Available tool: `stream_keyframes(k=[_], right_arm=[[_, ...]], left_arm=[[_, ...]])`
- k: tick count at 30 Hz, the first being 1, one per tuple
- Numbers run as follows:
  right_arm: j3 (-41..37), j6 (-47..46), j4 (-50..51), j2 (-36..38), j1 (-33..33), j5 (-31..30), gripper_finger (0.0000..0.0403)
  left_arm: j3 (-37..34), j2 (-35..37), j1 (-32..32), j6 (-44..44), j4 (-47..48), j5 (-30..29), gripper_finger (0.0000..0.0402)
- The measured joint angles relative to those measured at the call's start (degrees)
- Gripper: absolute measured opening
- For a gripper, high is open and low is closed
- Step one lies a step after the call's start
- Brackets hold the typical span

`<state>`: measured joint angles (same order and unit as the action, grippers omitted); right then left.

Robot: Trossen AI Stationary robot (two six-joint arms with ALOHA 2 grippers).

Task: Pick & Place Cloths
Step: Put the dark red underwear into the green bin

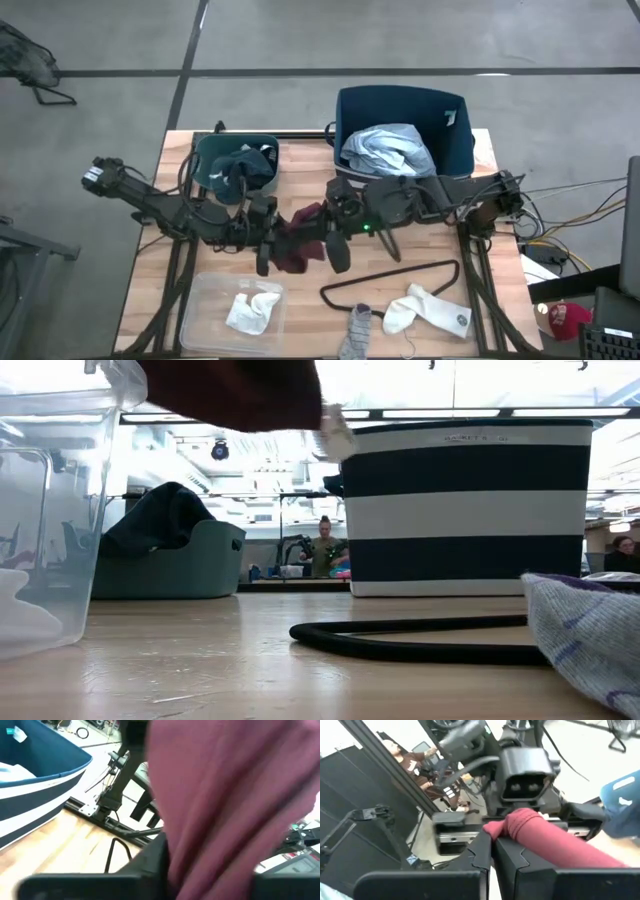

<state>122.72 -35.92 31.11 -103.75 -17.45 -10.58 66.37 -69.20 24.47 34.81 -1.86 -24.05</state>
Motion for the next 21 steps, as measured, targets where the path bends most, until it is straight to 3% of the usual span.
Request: stream_keyframes(k=[3, 7, 11, 14, 21], right_arm=[[0.8, 0.8, 0.3, 0.1, 0.0, 0.0, 0.0009], [0.6, 0.5, 1.3, 0.1, 0.0, -0.1, 0.0024], [1.5, 0.1, 5.3, 0.3, 0.0, -0.1, 0.0063], [1.7, -0.3, 7.4, 0.4, 0.0, -0.7, 0.01], [-0.3, -2.3, 11.7, 0.4, -0.2, -6.4, 0.0164]], left_arm=[[0.0, 0.9, -0.1, -0.3, 1.5, 0.0, 0.0019], [0.0, 2.9, -0.1, -0.3, 4.1, -0.3, 0.0021], [0.0, 6.5, -0.2, 0.0, 10.5, -3.3, 0.0024], [0.0, 10.0, -0.2, 1.5, 17.9, -8.7, 0.0016], [0.0, 18.9, -1.4, 5.5, 31.6, -27.2, 0.002]])
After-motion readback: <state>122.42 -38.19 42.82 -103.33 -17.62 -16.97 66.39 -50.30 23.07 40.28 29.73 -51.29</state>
